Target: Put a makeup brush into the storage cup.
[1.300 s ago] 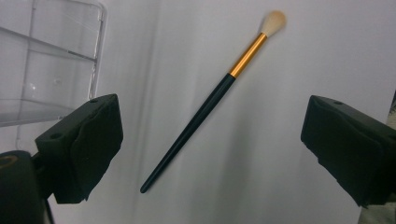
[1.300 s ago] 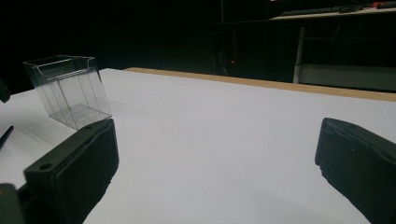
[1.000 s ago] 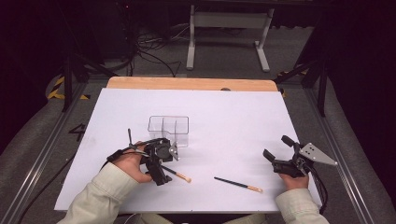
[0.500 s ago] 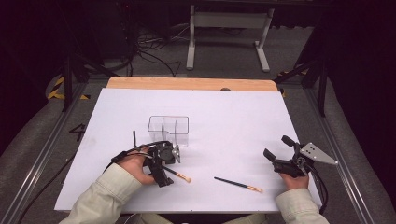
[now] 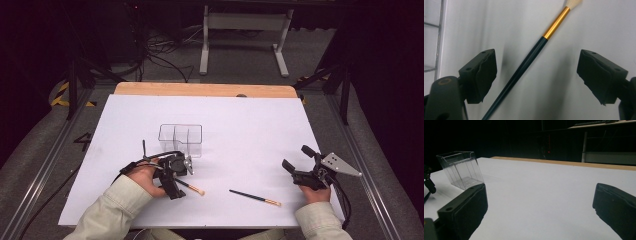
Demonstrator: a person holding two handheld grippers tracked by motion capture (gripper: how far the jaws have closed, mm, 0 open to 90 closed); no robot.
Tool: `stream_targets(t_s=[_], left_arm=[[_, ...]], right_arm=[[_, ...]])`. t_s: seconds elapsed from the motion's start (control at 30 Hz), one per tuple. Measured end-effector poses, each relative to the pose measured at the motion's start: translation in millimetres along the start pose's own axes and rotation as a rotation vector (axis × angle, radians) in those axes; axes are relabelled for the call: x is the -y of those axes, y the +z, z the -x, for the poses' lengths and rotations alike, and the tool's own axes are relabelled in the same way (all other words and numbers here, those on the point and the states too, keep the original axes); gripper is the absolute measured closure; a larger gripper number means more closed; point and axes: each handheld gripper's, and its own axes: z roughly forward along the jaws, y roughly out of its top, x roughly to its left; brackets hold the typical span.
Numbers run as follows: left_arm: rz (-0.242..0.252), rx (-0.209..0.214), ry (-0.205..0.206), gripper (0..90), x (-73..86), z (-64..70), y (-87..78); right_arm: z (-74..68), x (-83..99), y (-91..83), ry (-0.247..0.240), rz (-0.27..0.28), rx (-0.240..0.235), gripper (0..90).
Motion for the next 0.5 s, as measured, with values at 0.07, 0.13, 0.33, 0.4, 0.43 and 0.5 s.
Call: stream_targets(t_s=[0.07, 0.13, 0.33, 0.4, 0.43, 0.5], left_arm=[[-0.001, -0.001, 0.003, 19.4, -0.2, -0.2, 0.6], [-0.004, 0.004, 0.005, 21.5, -0.4, -0.2, 1.0], [-0.021, 0.007, 0.004, 26.7, -0.5, -0.2, 2.1], [-0.026, 0.014, 0.005, 30.3, -0.5, -0.3, 2.2], [-0.026, 0.018, 0.001, 30.3, -0.6, -0.5, 2.4], [-0.026, 0.027, -0.003, 33.5, -0.2, -0.4, 3.6]], right_arm=[[0.3, 0.0, 0.0, 0.005, 0.001, -0.001, 0.3], [0.3, 0.0, 0.0, 0.010, 0.001, -0.001, 0.3], [0.4, 0.0, 0.1, 0.012, 0.000, -0.002, 0.3], [1.2, 0.1, 0.0, 0.018, 0.002, -0.003, 0.6], [1.5, 0.0, -0.1, 0.030, 0.001, -0.003, 0.6], [2.9, 0.1, -0.5, 0.043, 0.002, 0.003, 0.6]])
